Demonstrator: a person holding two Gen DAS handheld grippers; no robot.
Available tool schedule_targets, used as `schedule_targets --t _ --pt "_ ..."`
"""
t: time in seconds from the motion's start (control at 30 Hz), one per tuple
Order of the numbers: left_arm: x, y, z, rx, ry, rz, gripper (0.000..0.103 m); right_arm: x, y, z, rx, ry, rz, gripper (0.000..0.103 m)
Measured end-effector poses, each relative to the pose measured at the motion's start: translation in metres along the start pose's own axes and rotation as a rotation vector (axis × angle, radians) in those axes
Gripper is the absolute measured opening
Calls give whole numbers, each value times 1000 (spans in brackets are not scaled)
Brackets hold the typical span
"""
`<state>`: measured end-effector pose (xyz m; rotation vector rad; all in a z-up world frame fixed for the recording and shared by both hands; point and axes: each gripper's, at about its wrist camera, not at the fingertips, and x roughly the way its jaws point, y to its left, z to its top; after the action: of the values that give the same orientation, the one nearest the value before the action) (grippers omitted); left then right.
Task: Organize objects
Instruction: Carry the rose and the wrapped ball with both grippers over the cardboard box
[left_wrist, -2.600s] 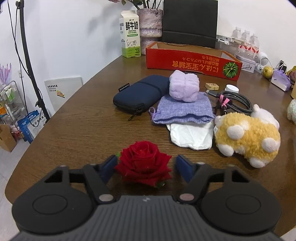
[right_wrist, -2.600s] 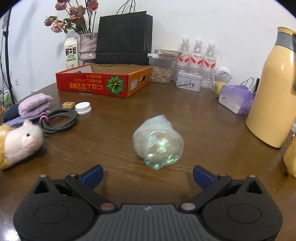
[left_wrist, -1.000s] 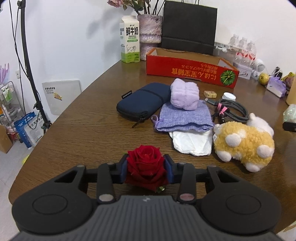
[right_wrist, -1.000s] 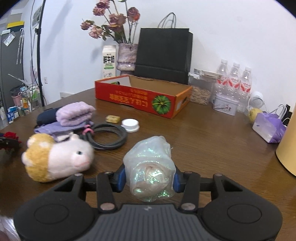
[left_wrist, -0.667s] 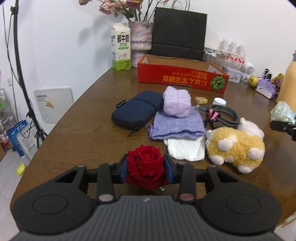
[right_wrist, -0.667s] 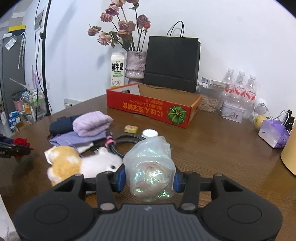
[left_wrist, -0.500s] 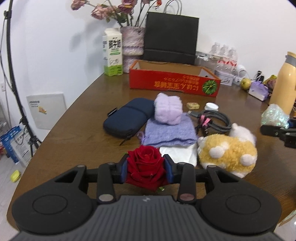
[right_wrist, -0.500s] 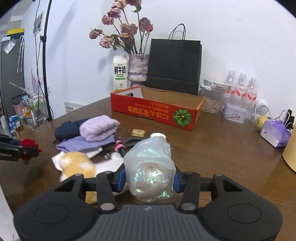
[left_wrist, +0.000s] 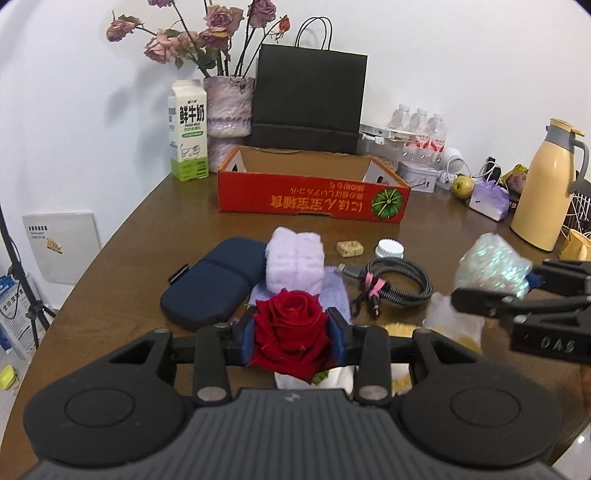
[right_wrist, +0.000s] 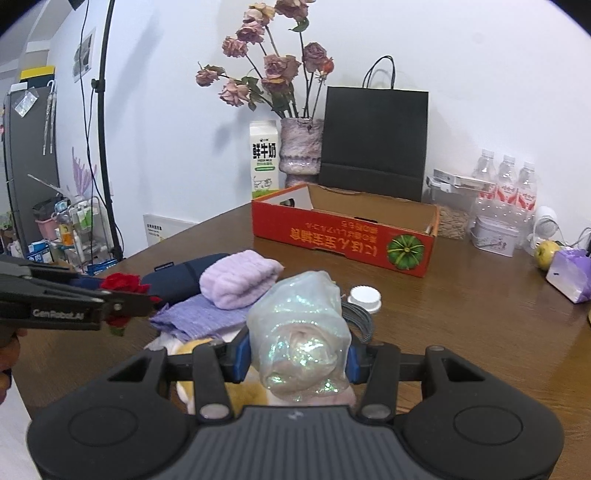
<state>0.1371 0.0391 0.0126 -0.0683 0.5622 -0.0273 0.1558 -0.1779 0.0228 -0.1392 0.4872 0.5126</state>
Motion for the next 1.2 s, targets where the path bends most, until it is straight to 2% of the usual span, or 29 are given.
schedule_targets --t 0.53,1.2 --pt "43 -6 56 -8 -65 10 39 44 -12 40 0 -31 -11 46" --pt "116 -12 122 -8 -57 -9 39 113 -45 103 9 -60 -13 46"
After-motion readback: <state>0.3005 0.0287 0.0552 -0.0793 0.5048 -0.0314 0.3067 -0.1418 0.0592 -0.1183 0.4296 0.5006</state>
